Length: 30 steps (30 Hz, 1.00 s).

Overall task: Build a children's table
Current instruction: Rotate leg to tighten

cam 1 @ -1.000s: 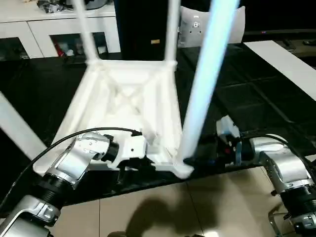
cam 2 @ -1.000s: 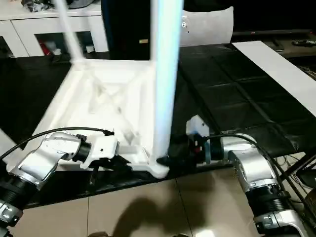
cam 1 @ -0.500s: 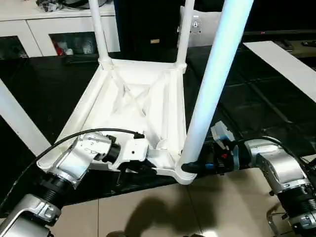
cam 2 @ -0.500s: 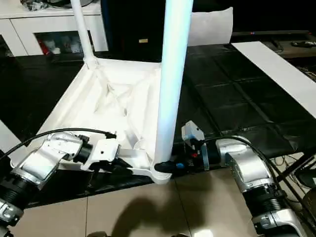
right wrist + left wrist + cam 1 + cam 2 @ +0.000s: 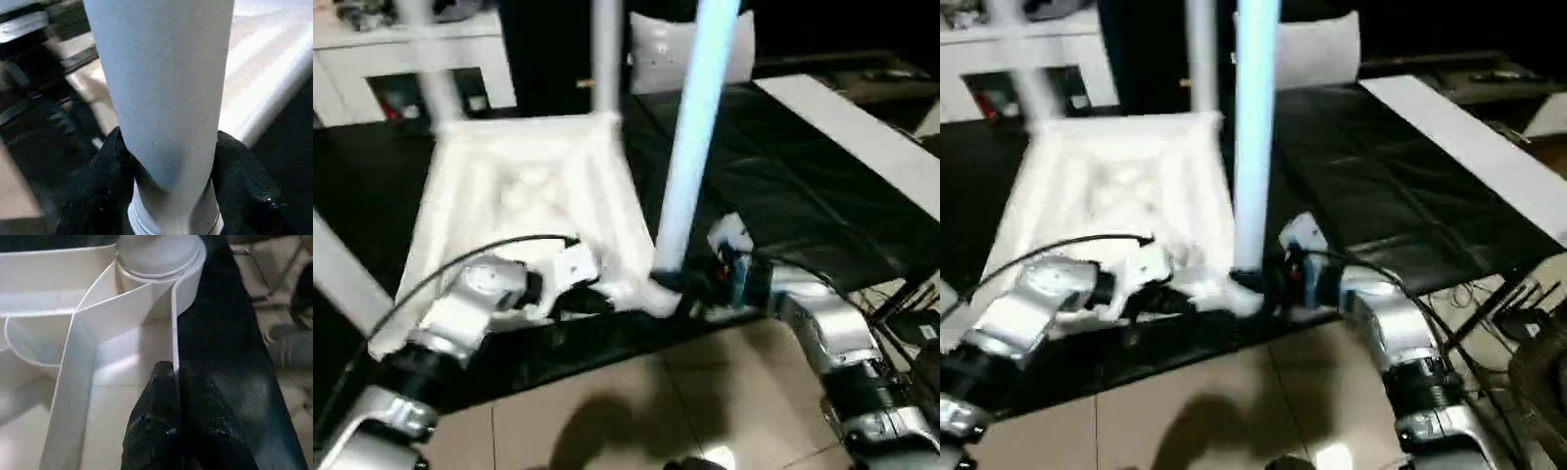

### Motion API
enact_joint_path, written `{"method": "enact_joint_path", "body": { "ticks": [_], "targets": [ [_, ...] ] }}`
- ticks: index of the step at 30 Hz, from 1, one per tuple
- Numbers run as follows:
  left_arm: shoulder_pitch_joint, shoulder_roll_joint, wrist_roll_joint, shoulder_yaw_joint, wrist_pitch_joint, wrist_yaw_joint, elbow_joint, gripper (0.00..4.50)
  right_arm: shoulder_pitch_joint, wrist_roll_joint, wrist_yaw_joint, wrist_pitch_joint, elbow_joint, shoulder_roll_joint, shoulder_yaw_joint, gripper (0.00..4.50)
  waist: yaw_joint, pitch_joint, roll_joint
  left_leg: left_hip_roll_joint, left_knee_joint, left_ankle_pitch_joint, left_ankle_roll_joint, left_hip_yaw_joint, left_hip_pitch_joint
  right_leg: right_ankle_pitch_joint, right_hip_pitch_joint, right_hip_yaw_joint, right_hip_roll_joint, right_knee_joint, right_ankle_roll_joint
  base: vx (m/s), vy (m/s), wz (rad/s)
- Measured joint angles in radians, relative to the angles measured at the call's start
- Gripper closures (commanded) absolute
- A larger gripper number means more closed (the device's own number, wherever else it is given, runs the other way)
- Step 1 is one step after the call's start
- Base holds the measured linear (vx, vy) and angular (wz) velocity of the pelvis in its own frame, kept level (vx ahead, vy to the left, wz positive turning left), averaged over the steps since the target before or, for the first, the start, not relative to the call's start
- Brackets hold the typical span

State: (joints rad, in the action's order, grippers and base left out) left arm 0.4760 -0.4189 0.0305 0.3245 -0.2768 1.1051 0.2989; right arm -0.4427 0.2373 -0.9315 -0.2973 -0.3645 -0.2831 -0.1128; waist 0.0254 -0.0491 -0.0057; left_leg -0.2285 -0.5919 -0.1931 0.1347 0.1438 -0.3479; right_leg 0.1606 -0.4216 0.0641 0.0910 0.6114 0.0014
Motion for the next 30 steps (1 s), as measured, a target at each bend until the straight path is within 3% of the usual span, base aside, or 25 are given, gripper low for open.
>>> {"method": "enact_joint_path", "body": {
  "ticks": [6, 10, 13, 15, 24, 30],
  "targets": [
    [0.006, 0.12, 0.055, -0.036, -0.113, -0.205, -0.011, 4.5, -0.049, -0.077, 0.307, -0.006, -0.055, 0.132, 0.048, 2.56, 0.003, 0.0, 0.0, 0.0, 0.004, 0.0, 0.0, 0.0, 0.0, -0.001, -0.002, 0.0, -0.001, 0.001, -0.002, 0.0, 0.0, 0.0],
    [0.011, 0.161, 0.079, -0.036, -0.132, -0.273, -0.011, 4.5, -0.072, -0.084, 0.406, -0.017, -0.079, 0.174, 0.071, 2.56, 0.008, 0.0, 0.0, 0.0, 0.005, 0.0, 0.0, 0.0, -0.001, -0.002, -0.002, 0.0, -0.001, 0.0, -0.004, 0.0, 0.0, 0.0],
    [0.013, 0.173, 0.088, -0.033, -0.137, -0.29, -0.011, 4.5, -0.072, -0.081, 0.417, -0.015, -0.081, 0.18, 0.08, 1.88, 0.011, 0.0, 0.0, 0.0, 0.005, 0.0, 0.0, 0.0, -0.001, -0.002, -0.002, 0.0, 0.0, 0.0, -0.004, 0.0, 0.0, 0.0],
    [0.016, 0.182, 0.094, -0.024, -0.137, -0.292, -0.011, 4.5, -0.067, -0.087, 0.393, -0.006, -0.081, 0.162, 0.072, 1.78, 0.014, 0.0, 0.001, 0.001, 0.005, 0.0, 0.0, 0.0, -0.002, -0.002, -0.002, 0.0, 0.001, 0.0, -0.004, 0.0, 0.0, 0.0],
    [0.011, 0.131, 0.069, 0.009, -0.04, -0.176, -0.011, 4.5, -0.014, -0.06, 0.152, 0.034, -0.048, 0.012, 0.037, 0.96, 0.059, -0.002, 0.004, 0.002, 0.005, -0.001, -0.001, 0.0, -0.004, -0.002, -0.002, 0.0, 0.001, -0.001, -0.003, 0.0, 0.0, 0.0],
    [0.011, 0.058, 0.04, 0.014, 0.054, -0.073, 0.019, 4.5, 0.016, -0.034, -0.022, 0.038, 0.009, -0.102, 0.025, 0.45, 0.064, -0.001, 0.005, 0.001, 0.005, -0.001, -0.001, 0.0, -0.003, -0.002, -0.001, 0.0, 0.001, 0.0, -0.004, 0.0, 0.0, 0.0]
  ]
}}
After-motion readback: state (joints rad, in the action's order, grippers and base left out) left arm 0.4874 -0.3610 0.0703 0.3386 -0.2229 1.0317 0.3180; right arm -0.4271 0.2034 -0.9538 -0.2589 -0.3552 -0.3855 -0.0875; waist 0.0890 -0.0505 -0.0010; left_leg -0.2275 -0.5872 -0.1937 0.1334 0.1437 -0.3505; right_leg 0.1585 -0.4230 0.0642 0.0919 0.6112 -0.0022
